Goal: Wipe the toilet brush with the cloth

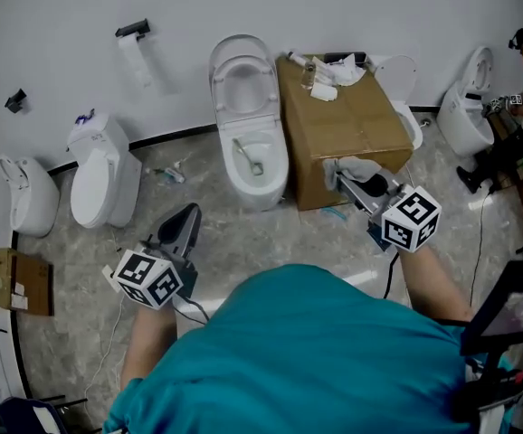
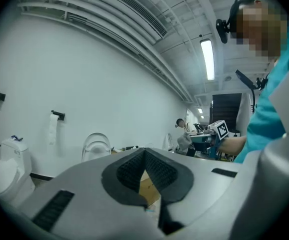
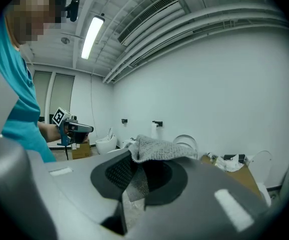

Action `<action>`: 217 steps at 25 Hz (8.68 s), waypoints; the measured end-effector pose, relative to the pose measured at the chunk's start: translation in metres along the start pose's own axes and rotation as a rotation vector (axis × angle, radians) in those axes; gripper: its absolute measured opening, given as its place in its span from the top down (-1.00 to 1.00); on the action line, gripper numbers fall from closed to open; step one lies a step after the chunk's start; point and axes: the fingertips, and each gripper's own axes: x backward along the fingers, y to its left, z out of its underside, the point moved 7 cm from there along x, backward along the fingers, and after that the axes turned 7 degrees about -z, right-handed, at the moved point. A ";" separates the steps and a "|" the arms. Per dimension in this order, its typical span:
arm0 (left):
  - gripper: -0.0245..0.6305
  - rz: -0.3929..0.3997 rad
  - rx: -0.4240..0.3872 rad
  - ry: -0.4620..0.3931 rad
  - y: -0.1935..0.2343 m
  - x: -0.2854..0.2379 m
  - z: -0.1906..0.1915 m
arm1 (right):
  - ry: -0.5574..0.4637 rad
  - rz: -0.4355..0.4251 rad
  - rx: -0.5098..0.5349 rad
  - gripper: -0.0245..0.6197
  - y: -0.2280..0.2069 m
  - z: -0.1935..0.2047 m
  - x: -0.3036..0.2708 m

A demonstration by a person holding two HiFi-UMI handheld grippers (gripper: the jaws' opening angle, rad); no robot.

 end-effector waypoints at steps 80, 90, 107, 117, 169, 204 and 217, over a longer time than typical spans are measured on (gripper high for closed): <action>0.93 0.245 -0.001 0.274 0.365 -0.448 -0.030 | 0.086 0.031 -0.117 0.80 -0.378 -0.046 -0.424; 0.41 0.093 -0.180 0.544 0.323 -0.514 0.031 | 0.097 -0.144 -0.149 0.80 -0.461 0.000 -0.407; 0.26 0.050 -0.492 1.064 0.358 -0.633 0.265 | 0.177 -0.168 -0.188 0.80 -0.500 0.114 -0.427; 0.23 -0.027 -0.584 1.201 0.391 -0.671 0.398 | 0.191 -0.159 -0.276 0.80 -0.513 0.194 -0.441; 0.74 0.158 -1.122 1.269 0.396 -0.665 0.547 | 0.242 -0.211 -0.385 0.80 -0.499 0.300 -0.450; 0.75 -0.170 -0.750 0.759 0.369 -0.552 0.106 | 0.139 -0.142 -0.111 0.80 -0.484 0.033 -0.404; 0.75 -0.347 -0.713 0.499 0.299 -0.545 -0.061 | -0.022 -0.292 0.113 0.80 -0.492 -0.078 -0.388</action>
